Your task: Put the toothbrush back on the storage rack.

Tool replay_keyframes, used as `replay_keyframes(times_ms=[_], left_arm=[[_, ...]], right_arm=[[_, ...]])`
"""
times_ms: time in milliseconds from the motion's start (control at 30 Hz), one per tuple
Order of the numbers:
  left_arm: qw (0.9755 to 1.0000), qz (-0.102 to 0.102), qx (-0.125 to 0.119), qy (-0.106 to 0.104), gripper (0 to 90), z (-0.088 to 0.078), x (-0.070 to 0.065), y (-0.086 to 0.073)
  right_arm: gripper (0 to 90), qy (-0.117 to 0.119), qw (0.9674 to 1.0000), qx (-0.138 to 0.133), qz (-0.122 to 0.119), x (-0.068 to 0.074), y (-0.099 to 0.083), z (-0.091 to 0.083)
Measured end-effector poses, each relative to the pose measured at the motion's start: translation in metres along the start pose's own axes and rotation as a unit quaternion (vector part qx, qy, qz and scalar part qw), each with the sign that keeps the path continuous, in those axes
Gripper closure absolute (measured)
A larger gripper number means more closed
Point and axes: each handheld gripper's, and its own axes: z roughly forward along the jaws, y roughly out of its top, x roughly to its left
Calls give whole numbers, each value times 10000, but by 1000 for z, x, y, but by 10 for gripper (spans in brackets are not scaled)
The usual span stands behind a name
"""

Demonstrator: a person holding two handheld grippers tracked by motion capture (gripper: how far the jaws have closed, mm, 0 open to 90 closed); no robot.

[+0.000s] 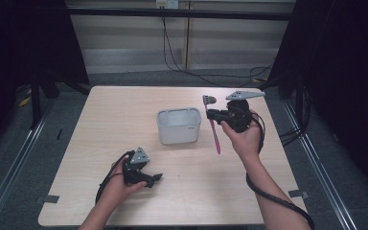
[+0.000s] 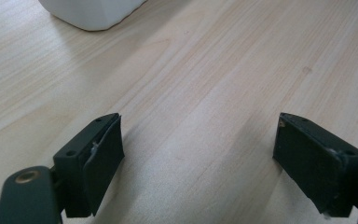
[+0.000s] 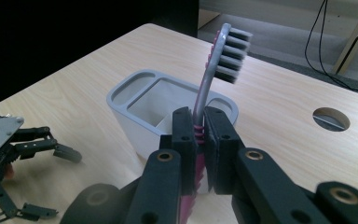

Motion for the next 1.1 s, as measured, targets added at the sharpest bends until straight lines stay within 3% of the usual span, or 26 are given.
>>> replay_keyframes(times_ms=[1100], left_arm=[[10000,-43,-42,-2,154,0,0,0]], right_arm=[[832,-143,9989,-436,133,-4,19,9]])
